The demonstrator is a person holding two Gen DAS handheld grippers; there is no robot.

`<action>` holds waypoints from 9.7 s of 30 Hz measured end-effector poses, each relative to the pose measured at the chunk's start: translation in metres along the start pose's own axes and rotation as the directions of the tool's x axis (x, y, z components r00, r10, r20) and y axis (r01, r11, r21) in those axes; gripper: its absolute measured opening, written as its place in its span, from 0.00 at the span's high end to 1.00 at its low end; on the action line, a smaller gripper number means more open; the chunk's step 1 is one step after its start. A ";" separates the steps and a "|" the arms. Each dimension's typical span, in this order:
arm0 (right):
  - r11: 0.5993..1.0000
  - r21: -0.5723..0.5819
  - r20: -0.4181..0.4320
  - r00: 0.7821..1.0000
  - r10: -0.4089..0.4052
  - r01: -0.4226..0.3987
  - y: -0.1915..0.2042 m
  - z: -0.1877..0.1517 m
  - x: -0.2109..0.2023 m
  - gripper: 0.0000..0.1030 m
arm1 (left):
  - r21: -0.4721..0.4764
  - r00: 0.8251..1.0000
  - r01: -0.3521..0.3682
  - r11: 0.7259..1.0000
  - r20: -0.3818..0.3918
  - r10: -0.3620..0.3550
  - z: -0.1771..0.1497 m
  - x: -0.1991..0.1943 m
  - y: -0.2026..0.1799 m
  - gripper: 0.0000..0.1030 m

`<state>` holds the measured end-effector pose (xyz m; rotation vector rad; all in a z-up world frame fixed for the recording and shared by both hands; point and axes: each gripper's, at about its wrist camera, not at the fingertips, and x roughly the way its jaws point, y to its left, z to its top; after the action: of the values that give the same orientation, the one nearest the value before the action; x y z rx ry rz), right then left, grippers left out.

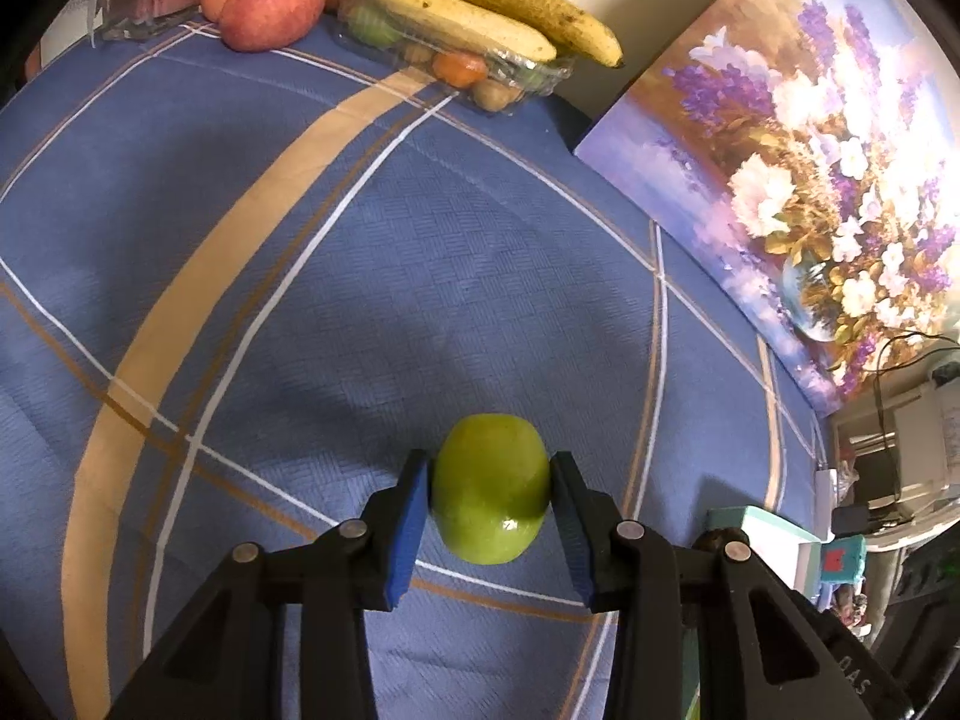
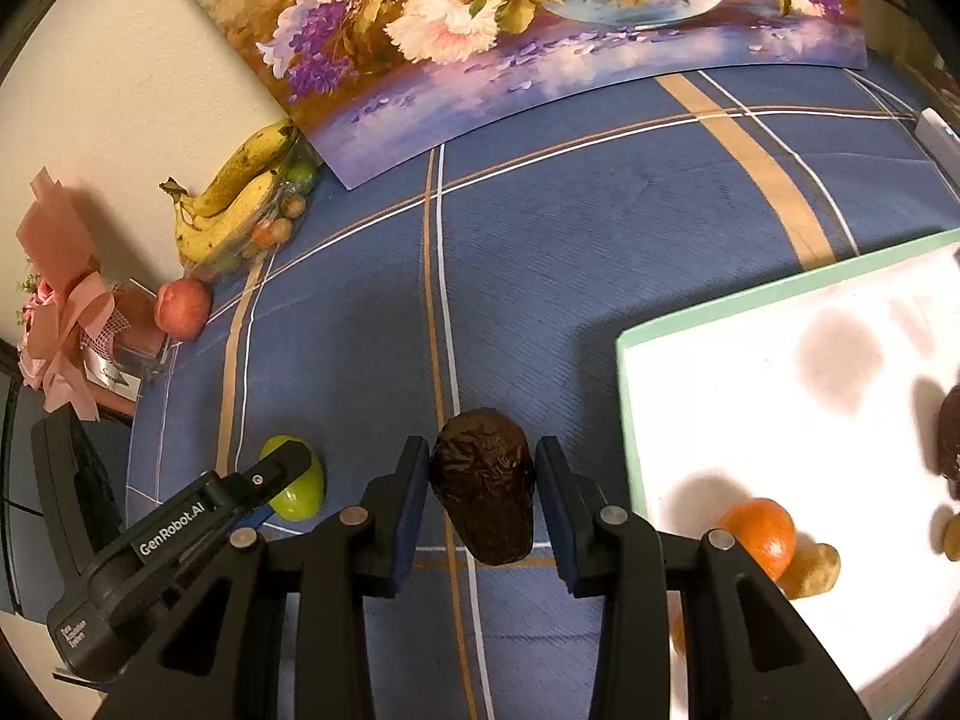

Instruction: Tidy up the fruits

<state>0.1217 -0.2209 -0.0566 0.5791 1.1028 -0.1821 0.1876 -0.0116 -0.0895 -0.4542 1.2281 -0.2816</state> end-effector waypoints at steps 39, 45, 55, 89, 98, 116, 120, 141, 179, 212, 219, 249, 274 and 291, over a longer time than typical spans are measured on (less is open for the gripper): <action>0.982 -0.110 0.188 0.973 -0.134 0.157 -0.045 -0.053 -0.122 0.63 | 0.216 0.986 0.083 0.973 0.125 -0.112 -0.071 -0.108 -0.084 0.59; 0.978 -0.076 0.174 0.969 -0.176 0.192 -0.070 -0.052 -0.129 0.63 | 0.284 0.991 0.095 0.954 0.061 -0.117 -0.089 -0.098 -0.107 0.59; 0.945 0.108 0.152 0.935 -0.322 0.308 -0.155 -0.050 -0.150 0.63 | 0.410 0.989 0.141 0.901 -0.094 -0.112 -0.136 -0.068 -0.164 0.59; 0.908 0.245 0.037 0.932 -0.359 0.340 -0.236 -0.065 -0.141 0.63 | 0.613 0.973 0.127 0.780 -0.230 0.022 -0.212 0.018 -0.230 0.59; 0.906 0.248 0.012 0.934 -0.357 0.343 -0.240 -0.068 -0.132 0.63 | 0.645 0.971 0.098 0.758 -0.228 0.068 -0.220 0.031 -0.231 0.59; 0.902 0.255 0.002 0.933 -0.360 0.348 -0.243 -0.066 -0.126 0.63 | 0.656 0.971 0.101 0.748 -0.230 0.071 -0.221 0.032 -0.234 0.57; 0.901 0.253 0.003 0.931 -0.365 0.352 -0.242 -0.066 -0.127 0.63 | 0.659 0.972 0.108 0.744 -0.228 0.061 -0.221 0.028 -0.235 0.56; 0.932 0.183 0.100 0.937 -0.334 0.313 -0.207 -0.072 -0.135 0.18 | 0.529 0.992 -0.128 0.839 0.075 0.104 -0.162 -0.040 -0.182 0.04; 0.956 -0.116 0.189 0.950 -0.247 0.271 -0.090 -0.128 -0.139 0.07 | 0.333 0.959 -0.276 0.902 0.165 0.232 -0.168 -0.141 -0.053 0.00; 0.959 -0.112 0.185 0.954 -0.237 0.260 -0.089 -0.125 -0.134 0.07 | 0.399 0.957 -0.291 0.870 0.143 0.254 -0.169 -0.130 -0.061 0.00; 0.960 -0.110 0.184 0.954 -0.235 0.258 -0.089 -0.124 -0.135 0.07 | 0.399 0.953 -0.303 0.865 0.152 0.264 -0.171 -0.131 -0.062 0.00; 0.959 -0.114 0.180 0.955 -0.235 0.258 -0.091 -0.125 -0.133 0.07 | 0.390 0.951 -0.308 0.868 0.136 0.277 -0.171 -0.127 -0.060 0.00; 0.960 -0.114 0.178 0.956 -0.235 0.257 -0.093 -0.125 -0.132 0.07 | 0.382 0.942 -0.337 0.861 0.139 0.307 -0.170 -0.124 -0.057 0.00; 0.960 -0.097 0.176 0.954 -0.242 0.262 -0.097 -0.125 -0.131 0.07 | 0.394 0.942 -0.334 0.856 0.154 0.297 -0.173 -0.128 -0.061 0.00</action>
<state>-0.0767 -0.2556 -0.0151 0.3083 1.0182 -0.3767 -0.0145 -0.0400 0.0012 0.1082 1.0979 -0.2291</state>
